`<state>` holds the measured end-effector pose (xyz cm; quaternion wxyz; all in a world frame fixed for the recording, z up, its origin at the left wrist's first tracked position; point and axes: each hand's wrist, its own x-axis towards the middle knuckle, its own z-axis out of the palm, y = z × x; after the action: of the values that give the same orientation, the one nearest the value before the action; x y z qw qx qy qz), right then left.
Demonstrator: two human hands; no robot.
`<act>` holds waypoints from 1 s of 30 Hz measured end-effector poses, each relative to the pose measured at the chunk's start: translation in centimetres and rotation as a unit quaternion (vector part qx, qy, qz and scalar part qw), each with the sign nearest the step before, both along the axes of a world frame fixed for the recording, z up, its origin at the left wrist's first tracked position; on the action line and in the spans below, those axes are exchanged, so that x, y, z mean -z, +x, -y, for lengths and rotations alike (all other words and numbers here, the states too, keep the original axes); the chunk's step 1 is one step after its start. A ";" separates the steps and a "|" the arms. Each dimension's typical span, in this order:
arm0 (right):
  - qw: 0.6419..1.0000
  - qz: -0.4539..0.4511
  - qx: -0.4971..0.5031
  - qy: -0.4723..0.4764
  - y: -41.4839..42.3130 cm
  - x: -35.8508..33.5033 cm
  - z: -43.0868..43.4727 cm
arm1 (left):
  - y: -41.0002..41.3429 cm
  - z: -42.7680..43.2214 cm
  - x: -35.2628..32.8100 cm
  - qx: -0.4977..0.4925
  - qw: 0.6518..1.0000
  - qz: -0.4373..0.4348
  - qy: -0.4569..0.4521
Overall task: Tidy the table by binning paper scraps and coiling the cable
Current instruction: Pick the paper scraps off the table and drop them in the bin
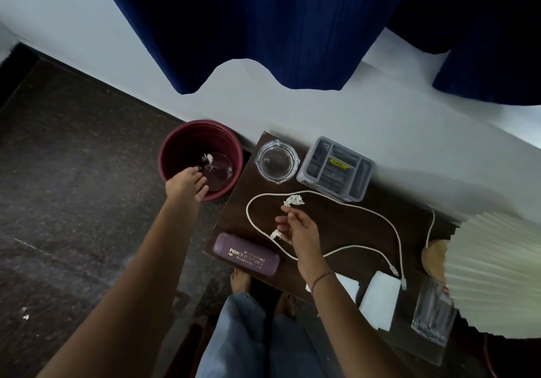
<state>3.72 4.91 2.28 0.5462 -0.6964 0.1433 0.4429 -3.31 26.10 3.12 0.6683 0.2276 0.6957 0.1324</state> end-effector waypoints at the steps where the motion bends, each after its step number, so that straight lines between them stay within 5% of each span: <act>1: 1.000 0.007 0.004 -0.009 0.2 0.2 0.3 | 0.0 0.5 0.2 0.013 1.000 0.005 -0.013; 9: 0.985 0.115 -0.017 -0.128 1.9 1.2 3.4 | 0.6 6.0 0.5 0.089 0.994 0.006 -0.069; 14: 0.931 0.222 -0.175 -0.233 2.1 1.7 5.9 | 1.2 8.9 0.2 0.122 0.988 0.003 -0.090; 25: 0.838 0.270 -0.407 -0.244 0.3 3.3 7.6 | 1.3 12.0 0.7 0.139 0.983 0.001 -0.121; 30: 0.873 0.267 -0.350 -0.211 1.1 3.0 6.8 | 1.4 12.8 0.7 0.166 0.978 -0.007 -0.127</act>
<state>4.86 -1.86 -0.69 0.2124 -0.8915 -0.1711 0.3616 -1.93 13.34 2.43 0.6994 0.2545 0.6641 -0.0713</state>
